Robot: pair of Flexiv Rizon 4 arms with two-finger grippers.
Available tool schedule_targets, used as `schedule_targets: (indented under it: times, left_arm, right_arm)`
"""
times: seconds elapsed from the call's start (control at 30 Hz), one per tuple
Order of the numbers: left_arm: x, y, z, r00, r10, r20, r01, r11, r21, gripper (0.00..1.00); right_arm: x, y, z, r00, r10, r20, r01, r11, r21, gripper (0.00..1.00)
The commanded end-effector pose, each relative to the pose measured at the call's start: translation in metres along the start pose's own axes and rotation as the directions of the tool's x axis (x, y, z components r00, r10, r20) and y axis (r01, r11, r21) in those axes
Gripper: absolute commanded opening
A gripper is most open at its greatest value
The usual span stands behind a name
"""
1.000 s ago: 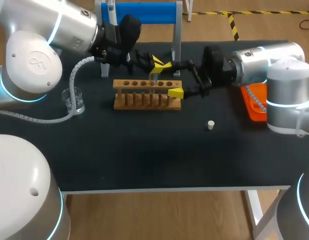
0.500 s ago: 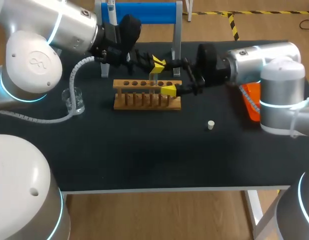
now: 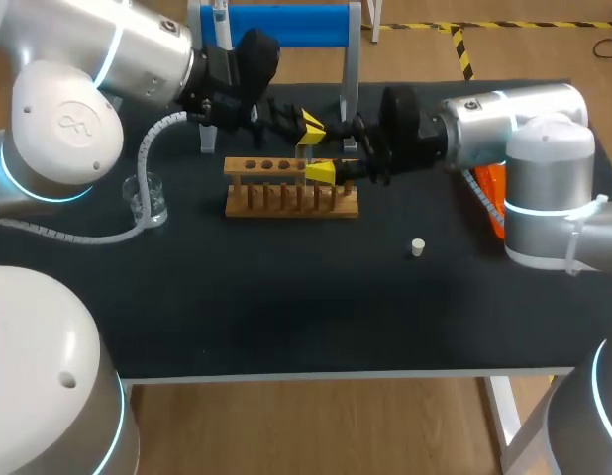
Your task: Invert the test tube, pick up the pipette, mount the tip to pipette, aspirate from beaker and dispense into the tube, eject the tip, return the pipette, and cap with the stopper.
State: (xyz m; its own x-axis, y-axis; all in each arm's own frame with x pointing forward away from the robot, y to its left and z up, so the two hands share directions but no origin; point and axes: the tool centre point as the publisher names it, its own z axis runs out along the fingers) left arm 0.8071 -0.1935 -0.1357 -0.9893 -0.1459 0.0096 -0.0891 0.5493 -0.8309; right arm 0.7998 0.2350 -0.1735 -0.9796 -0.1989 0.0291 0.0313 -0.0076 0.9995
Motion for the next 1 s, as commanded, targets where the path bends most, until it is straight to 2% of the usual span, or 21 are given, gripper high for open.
schedule_targets:
  times: [0.03, 0.2, 0.5, 0.57, 0.67, 0.93, 0.97, 1.0]
  left_arm:
    - [-0.0004, -0.0005, 0.0008, 1.0, 0.0, 0.0, 0.0, 1.0, -0.002, 0.0]
    - [-0.0004, -0.0005, 0.0008, 1.0, 0.0, 0.0, 0.0, 1.0, -0.002, 0.0]
    - [-0.0004, -0.0005, 0.0008, 1.0, 0.0, 0.0, 0.0, 1.0, -0.002, 0.0]
    - [-0.0004, -0.0005, 0.0008, 1.0, 0.0, 0.0, 0.0, 1.0, -0.002, 0.0]
    - [-0.0004, -0.0005, 0.0008, 1.0, 0.0, 0.0, 0.0, 1.0, -0.002, 0.0]
    - [-0.0004, -0.0005, 0.0008, 1.0, 0.0, 0.0, 0.0, 1.0, -0.002, 0.0]
    - [-0.0004, -0.0005, 0.0008, 1.0, 0.0, 0.0, 0.0, 1.0, -0.002, 0.32]
    - [-0.0004, -0.0005, 0.0008, 1.0, 0.0, 0.0, 0.0, 1.0, -0.002, 1.0]
  right_arm:
    - [-0.001, -0.0002, 0.0026, 1.0, 0.001, -0.004, -0.001, 1.0, 0.0, 0.43]
    - [0.0012, 0.0005, 0.0042, 1.0, 0.002, -0.009, -0.002, 1.0, -0.002, 0.3]
    - [0.0039, 0.0016, 0.0061, 1.0, 0.001, -0.014, -0.001, 1.0, -0.005, 0.24]
    - [0.0043, 0.0018, 0.0064, 1.0, 0.0, -0.014, -0.001, 1.0, -0.006, 0.19]
    - [0.0048, 0.0022, 0.0066, 1.0, -0.001, -0.015, 0.001, 1.0, -0.008, 0.02]
    - [0.0063, 0.003, 0.0048, 1.0, -0.002, -0.016, 0.001, 1.0, -0.013, 0.0]
    - [0.0066, 0.0031, 0.0042, 1.0, -0.001, -0.017, 0.001, 1.0, -0.014, 0.0]
    - [0.0069, 0.003, 0.0036, 1.0, -0.001, -0.017, 0.001, 1.0, -0.014, 0.0]
